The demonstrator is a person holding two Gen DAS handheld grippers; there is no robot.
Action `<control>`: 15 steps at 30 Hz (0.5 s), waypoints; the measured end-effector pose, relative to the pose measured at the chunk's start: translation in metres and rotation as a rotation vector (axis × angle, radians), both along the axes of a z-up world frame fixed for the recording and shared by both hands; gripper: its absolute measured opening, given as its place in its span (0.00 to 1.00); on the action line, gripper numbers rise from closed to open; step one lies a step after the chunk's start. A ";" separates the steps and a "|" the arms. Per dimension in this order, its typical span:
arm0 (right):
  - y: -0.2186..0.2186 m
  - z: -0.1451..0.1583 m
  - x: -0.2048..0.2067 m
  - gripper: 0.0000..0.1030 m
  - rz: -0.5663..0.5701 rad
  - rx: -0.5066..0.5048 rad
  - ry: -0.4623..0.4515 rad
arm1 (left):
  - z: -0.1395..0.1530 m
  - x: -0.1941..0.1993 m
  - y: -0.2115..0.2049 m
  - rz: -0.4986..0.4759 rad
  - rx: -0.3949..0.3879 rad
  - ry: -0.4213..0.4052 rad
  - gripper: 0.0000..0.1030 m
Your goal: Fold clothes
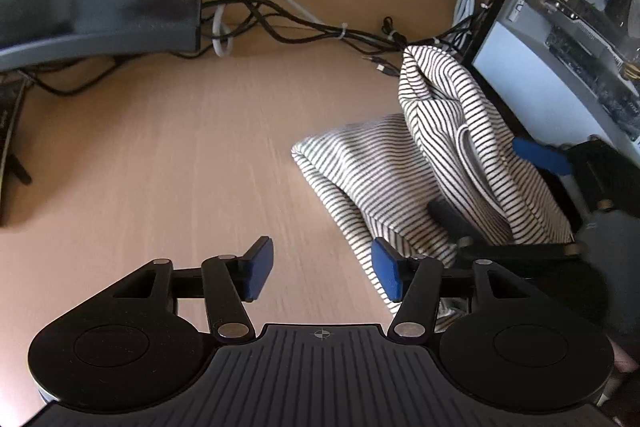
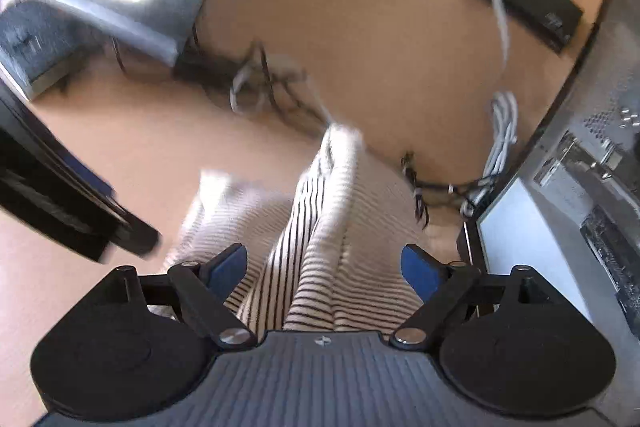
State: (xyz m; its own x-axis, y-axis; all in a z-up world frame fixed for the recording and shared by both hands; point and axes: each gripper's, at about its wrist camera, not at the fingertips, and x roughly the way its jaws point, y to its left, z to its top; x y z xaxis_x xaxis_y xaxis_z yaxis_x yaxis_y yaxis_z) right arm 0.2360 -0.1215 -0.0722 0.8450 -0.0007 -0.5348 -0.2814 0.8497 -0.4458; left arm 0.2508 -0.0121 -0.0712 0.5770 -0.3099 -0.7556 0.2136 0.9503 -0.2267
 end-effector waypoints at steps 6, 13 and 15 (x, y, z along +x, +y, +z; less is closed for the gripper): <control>-0.011 -0.011 0.000 0.85 -0.029 -0.078 -0.010 | -0.001 0.008 0.003 -0.028 -0.153 0.050 0.57; -0.055 0.021 0.005 0.28 -0.089 0.110 0.057 | -0.025 0.025 -0.014 -0.161 -0.435 0.192 0.46; -0.074 0.048 0.009 0.25 -0.102 0.267 0.090 | -0.029 0.027 -0.020 -0.195 -0.445 0.207 0.46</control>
State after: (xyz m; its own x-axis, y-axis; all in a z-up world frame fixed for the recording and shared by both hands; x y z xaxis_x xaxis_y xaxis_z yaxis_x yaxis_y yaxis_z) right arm 0.2452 -0.1951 -0.0243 0.7970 0.0676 -0.6001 -0.2169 0.9594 -0.1800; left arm 0.2780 -0.0320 -0.1006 0.3287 -0.7137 -0.6185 0.2849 0.6993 -0.6556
